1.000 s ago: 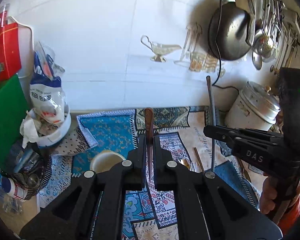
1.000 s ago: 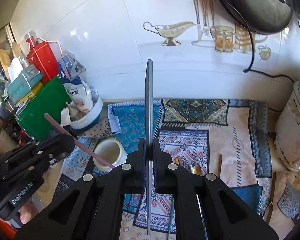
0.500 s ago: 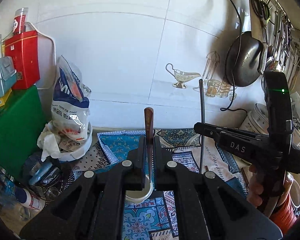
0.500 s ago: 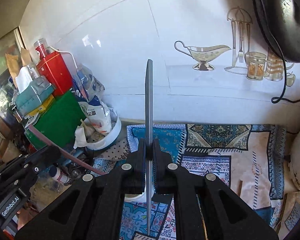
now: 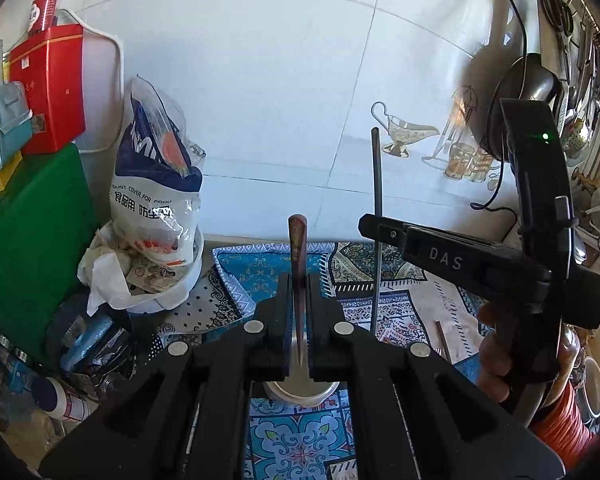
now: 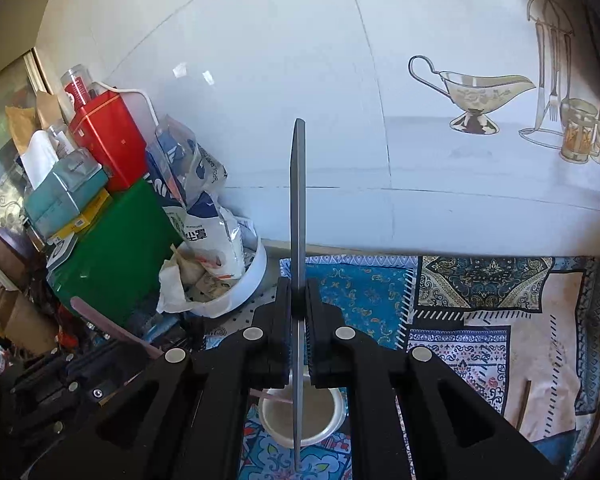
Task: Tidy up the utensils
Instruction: 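Drop the chopstick into the white cup with the left tool while the right tool drops the rod in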
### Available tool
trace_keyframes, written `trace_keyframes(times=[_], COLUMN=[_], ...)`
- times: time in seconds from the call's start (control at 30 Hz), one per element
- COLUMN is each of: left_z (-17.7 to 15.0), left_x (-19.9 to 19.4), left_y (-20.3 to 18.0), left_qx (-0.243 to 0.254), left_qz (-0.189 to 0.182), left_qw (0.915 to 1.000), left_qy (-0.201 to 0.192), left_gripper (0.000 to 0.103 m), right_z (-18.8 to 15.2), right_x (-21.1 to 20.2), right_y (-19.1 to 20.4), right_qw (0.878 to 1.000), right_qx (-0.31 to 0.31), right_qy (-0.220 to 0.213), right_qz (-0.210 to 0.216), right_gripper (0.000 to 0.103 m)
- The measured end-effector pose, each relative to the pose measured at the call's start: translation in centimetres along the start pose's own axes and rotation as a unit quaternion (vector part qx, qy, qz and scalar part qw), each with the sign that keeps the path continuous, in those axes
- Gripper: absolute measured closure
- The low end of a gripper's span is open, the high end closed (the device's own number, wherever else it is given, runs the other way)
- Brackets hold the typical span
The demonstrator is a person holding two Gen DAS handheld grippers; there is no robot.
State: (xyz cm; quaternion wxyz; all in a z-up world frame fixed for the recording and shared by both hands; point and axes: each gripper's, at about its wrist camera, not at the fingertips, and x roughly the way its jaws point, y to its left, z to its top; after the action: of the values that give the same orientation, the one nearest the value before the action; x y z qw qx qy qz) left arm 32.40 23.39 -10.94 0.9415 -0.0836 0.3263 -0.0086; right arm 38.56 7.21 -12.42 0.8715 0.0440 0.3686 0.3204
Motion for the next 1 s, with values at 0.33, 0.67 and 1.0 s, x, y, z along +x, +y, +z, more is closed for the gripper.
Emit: trace_keyframes(times=[0.33, 0.67, 1.0], left_z=[-1.5, -2.3, -2.4], left_x=[3.3, 5.8, 6.4], left_y=[2.2, 3.5, 2.9], left_qx=[-0.015, -0.034, -0.037], left_qz=[0.001, -0.001, 0.009], left_qw=[0.9991, 0.9962, 0.9944], left_qy=[0.04, 0.08, 0.098], left_gripper=[0.099, 0.099, 0.099], right_z=[-0.5, -3.2, -5.6], right_x=[5.9, 8.6, 7.3], right_y=[-0.4, -0.6, -0.2], right_qw=[0.999, 0.997, 0.991], right_qx=[-0.001, -0.013, -0.052], right_qy=[0.02, 0.067, 0.112], right_qz=[-0.039, -0.041, -0.042], right_gripper=[0.097, 0.097, 0.097])
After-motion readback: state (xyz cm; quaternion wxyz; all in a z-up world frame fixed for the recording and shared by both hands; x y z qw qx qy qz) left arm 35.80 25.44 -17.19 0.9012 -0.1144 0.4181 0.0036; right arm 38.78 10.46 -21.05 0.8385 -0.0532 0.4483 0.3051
